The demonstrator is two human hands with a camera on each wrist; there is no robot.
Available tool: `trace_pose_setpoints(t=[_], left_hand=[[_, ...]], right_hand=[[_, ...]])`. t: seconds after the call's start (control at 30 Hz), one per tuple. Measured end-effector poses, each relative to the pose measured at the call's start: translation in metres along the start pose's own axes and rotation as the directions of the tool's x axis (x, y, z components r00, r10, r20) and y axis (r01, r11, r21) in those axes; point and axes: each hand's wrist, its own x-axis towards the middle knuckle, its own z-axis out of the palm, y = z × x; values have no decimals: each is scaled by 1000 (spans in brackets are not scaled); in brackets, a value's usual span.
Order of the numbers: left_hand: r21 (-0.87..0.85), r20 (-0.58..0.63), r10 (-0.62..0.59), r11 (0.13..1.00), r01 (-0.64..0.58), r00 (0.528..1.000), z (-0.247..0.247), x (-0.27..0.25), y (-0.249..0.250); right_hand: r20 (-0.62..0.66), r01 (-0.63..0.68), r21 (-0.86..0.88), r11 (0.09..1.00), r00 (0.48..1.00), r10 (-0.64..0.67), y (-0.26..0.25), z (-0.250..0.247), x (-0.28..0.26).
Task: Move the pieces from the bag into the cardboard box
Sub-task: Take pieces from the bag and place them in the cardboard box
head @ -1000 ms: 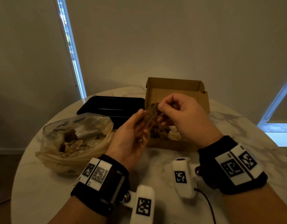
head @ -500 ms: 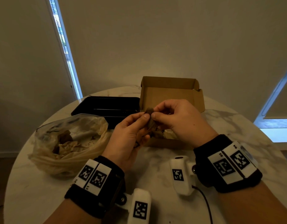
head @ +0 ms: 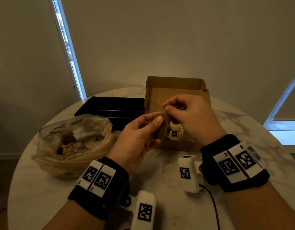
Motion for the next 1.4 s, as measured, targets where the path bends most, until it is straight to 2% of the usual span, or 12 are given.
trace_pose_setpoints(t=[0.27,0.47,0.6,0.7,0.83,0.97,1.07,1.17,1.27,1.4], left_hand=[[14,81,68,998,-69,994,1,-2,1],[-150,-55,184,970,-190,981,0,3,3],[-170,-202,183,961,-219,962,-9,8,2],[-171,-242,156,965,-200,958,-15,10,0],[-105,-187,128,983,-149,974,-10,8,-3],[-59,-37,90,994,-92,995,-4,5,-5],[-57,82,80,996,-75,993,2,1,-4],[-56,138,92,995,-85,986,3,-1,-3],[-109,116,97,991,-84,989,1,1,-3],[-141,11,133,981,-130,991,-1,2,0]], right_hand=[[93,-43,-54,998,995,48,2,3,-2],[160,-46,-107,993,985,62,0,4,-5],[103,18,-5,1000,994,-17,-1,3,-4],[35,122,72,990,992,-125,-5,2,-5],[-17,227,94,969,974,-226,-8,4,-4],[-62,266,147,953,964,-260,-9,4,-4],[-73,217,146,965,975,-209,-4,4,-1],[-5,104,74,992,995,-104,4,4,1],[98,25,17,1000,995,-26,5,6,-1],[110,-13,-11,1000,994,14,4,5,-4]])
